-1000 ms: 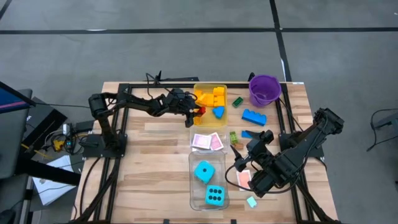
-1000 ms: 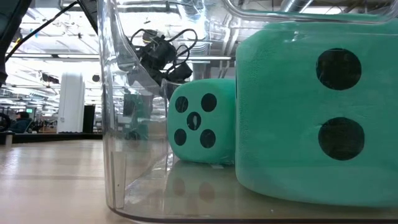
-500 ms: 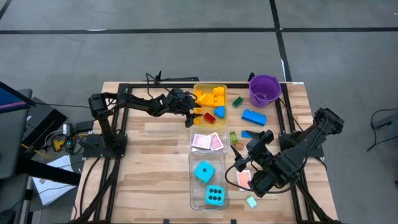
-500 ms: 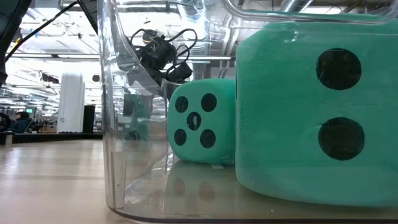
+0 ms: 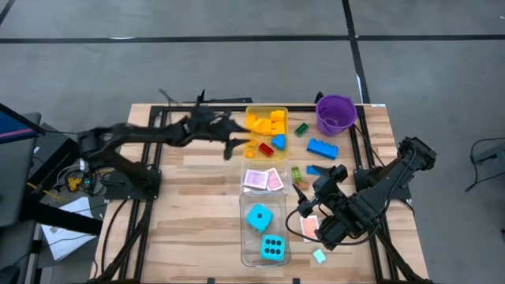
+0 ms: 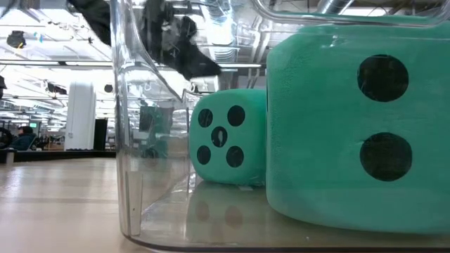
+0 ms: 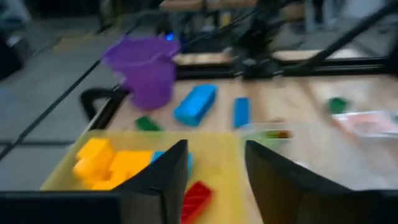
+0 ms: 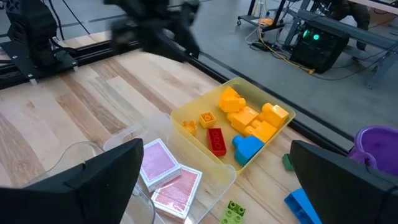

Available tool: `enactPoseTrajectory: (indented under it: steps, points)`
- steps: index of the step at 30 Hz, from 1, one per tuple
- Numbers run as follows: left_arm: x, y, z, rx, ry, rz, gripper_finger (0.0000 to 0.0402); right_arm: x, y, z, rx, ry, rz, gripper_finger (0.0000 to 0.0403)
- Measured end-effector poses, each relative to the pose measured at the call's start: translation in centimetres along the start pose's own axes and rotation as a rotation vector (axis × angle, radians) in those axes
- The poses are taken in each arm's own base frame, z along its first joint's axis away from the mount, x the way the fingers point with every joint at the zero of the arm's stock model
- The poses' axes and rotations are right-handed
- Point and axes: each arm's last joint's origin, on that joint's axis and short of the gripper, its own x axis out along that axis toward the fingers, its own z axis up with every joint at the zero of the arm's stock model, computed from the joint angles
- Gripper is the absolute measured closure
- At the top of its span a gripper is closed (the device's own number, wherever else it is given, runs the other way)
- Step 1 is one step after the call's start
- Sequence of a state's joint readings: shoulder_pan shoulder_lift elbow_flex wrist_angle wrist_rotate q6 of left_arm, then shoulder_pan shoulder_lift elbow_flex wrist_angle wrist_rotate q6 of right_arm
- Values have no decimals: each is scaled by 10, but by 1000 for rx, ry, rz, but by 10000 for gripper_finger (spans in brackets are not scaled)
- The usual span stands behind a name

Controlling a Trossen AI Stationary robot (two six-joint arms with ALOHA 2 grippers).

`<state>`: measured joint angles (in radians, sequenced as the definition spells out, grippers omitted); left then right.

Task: Pick & Place Toys
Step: Put the light blue game piece into the yellow bin

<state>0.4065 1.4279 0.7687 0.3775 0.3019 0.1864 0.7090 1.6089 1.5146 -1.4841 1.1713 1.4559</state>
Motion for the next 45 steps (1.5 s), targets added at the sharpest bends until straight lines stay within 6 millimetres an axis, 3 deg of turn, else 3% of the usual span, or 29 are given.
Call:
enactPoseTrajectory:
  steps: [4, 9, 16, 25, 34, 45]
  points:
    - [-36, -15, -3, 33, -104, 0, 307, 0, 0, 0, 4, 0, 1, 5]
    - [-72, -25, -28, -15, -275, 48, 391, 0, 0, 0, 5, 0, 1, 5]
    - [-79, -52, -62, -110, -339, -49, 400, 2, 0, 1, 9, 1, -5, 5]
    - [-77, -106, -62, -7, -338, -124, 401, 4, 1, 2, 24, 17, -8, 5]
    - [-116, -105, -103, -44, -266, -41, 401, -1, 2, -2, 18, 42, 17, 5]
    - [-146, -105, -107, 18, -210, -72, 401, 5, 1, 1, 34, 44, -1, 5]
